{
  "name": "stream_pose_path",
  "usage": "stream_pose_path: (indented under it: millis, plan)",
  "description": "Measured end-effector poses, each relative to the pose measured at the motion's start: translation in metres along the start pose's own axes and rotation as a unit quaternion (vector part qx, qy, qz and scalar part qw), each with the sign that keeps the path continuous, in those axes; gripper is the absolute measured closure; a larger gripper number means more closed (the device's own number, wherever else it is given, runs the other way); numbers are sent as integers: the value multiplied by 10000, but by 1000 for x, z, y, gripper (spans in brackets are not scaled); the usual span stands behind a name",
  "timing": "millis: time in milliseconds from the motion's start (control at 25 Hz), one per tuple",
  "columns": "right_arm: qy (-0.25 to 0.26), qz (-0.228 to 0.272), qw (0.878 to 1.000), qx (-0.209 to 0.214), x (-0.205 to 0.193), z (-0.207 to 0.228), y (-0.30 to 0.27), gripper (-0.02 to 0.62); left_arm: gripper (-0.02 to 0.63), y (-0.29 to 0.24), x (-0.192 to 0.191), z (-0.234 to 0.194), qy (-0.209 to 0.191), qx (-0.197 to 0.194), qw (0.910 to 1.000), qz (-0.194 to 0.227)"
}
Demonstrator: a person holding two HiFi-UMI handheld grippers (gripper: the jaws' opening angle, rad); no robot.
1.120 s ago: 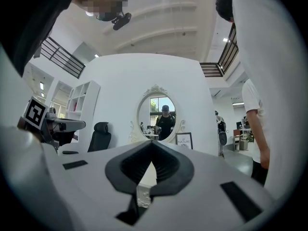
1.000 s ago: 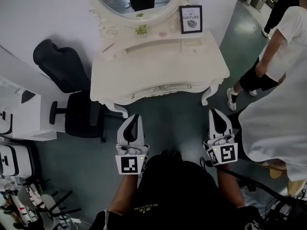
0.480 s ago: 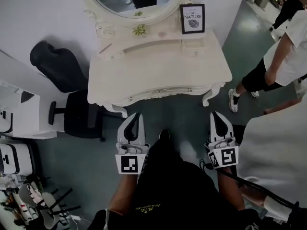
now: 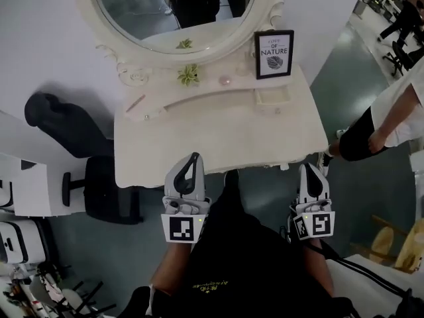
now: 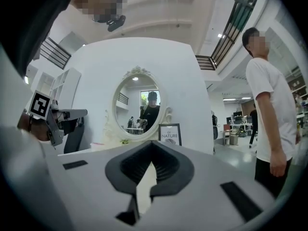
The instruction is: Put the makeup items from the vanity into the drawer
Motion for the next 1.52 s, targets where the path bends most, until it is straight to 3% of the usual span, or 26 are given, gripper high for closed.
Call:
stream_pose_path:
  millis: [240,400,520,720,920,960,1080,1160,1400,1520]
  plan:
    - [-67,0,10000,-23,22,16,-111,594,583,-103,8,-48,3,-181,9998,130]
    - [-81,-60,9999,-134,26,23,-154,594,583,-150,4,-63,-79,-364,9992,163]
    - [-68,-149,9997,-186,25,27,-172,594,583,-181,-10,-66,-138,-475,9988,41]
    - [11,-356,9992,-167,23,39,-187,594,583,-218,-44,-62,172,-557,9972,-478]
    - [58,-444,9988,-174,22,51,-196,594,581,-230,-45,-58,469,-583,9962,-449]
    - [70,-445,9989,-151,22,52,-197,594,560,-231,-44,-57,514,-590,9962,-380]
    - [55,-437,9990,-123,21,54,-199,594,353,-231,-38,-55,540,-648,9963,-155]
    - [17,-420,9991,-111,21,54,-199,594,284,-229,-36,-53,507,-680,9963,-97]
    - [-16,-332,9994,-2,21,51,-202,594,209,-229,-43,-50,414,-640,9967,-287]
    - [-41,-382,9993,-21,19,54,-197,594,199,-238,-62,-47,374,-700,9947,-654]
Point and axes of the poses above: the fingertips, and each gripper's own axes: y backward along the fingers, z to its right, x out of its top, the point moved 5 cm from there along y, backward along the fingers, and after that the axes turned 4 degrees about x, right-handed, at the moved point
